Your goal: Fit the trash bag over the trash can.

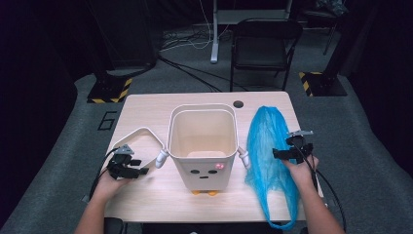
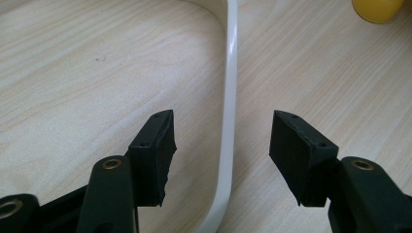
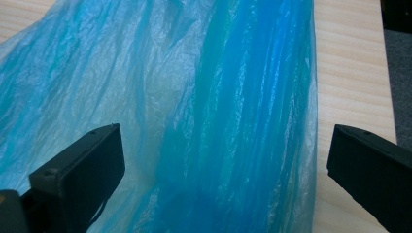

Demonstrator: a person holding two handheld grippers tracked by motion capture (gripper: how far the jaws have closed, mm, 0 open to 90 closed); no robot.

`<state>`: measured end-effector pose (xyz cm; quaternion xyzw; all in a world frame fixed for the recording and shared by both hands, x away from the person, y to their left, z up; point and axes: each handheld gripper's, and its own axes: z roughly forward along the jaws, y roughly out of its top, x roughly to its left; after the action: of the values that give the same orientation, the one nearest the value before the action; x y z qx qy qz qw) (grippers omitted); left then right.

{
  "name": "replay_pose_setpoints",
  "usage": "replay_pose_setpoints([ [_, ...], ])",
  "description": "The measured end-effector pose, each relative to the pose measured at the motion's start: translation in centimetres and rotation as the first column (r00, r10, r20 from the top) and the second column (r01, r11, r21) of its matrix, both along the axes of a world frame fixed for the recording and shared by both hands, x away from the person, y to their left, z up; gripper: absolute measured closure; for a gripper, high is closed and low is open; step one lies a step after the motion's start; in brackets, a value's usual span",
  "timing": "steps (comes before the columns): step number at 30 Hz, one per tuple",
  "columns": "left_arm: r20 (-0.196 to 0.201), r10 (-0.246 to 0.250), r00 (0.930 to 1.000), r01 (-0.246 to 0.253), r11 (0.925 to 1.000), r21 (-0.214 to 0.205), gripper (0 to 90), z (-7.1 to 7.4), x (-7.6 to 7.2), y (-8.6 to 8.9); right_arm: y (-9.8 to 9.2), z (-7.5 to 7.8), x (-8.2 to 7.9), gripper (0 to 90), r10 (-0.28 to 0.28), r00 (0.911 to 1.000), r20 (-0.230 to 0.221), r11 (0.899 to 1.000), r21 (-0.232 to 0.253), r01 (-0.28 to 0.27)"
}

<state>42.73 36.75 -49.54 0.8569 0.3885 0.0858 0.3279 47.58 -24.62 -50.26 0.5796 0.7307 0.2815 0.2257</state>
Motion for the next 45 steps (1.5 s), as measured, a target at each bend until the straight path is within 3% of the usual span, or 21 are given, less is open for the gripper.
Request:
replay_pose_setpoints([
  [3,0.001,0.0,1.0,0.0,1.0,0.0,41.8,0.0,0.0,0.0,-0.2,-0.4,0.2,0.0,-0.011,0.9999,-0.007,1.0,0.025,0.012],
  [16,0.0,-0.001,1.0,0.001,1.0,0.001,41.8,0.0,0.0,0.0,-0.2,-1.6,0.3,0.0,-0.027,0.9987,-0.044,1.0,0.003,0.027],
  [25,0.008,0.001,1.0,-0.001,1.0,0.003,41.8,0.1,-0.1,0.1,-0.1,-1.8,-0.3,7.0,-0.005,0.9999,-0.012,1.0,0.009,0.005],
  [32,0.006,0.005,1.0,-0.005,0.9999,0.011,41.8,0.1,-0.1,0.2,0.1,-1.7,-0.9,23.9,0.031,0.9992,0.026,0.999,0.021,-0.031],
  [39,0.005,0.004,1.0,-0.004,0.9999,0.012,41.8,0.1,-0.1,0.1,0.6,-1.4,-1.3,53.9,0.101,0.9939,0.044,0.994,0.03,-0.103],
  [45,0.02,-0.001,0.9998,0.001,1.0,0.005,41.5,0.2,-0.2,0.1,0.9,-1.3,-1.5,72.2,0.132,0.9905,0.037,0.99,0.035,-0.134],
])
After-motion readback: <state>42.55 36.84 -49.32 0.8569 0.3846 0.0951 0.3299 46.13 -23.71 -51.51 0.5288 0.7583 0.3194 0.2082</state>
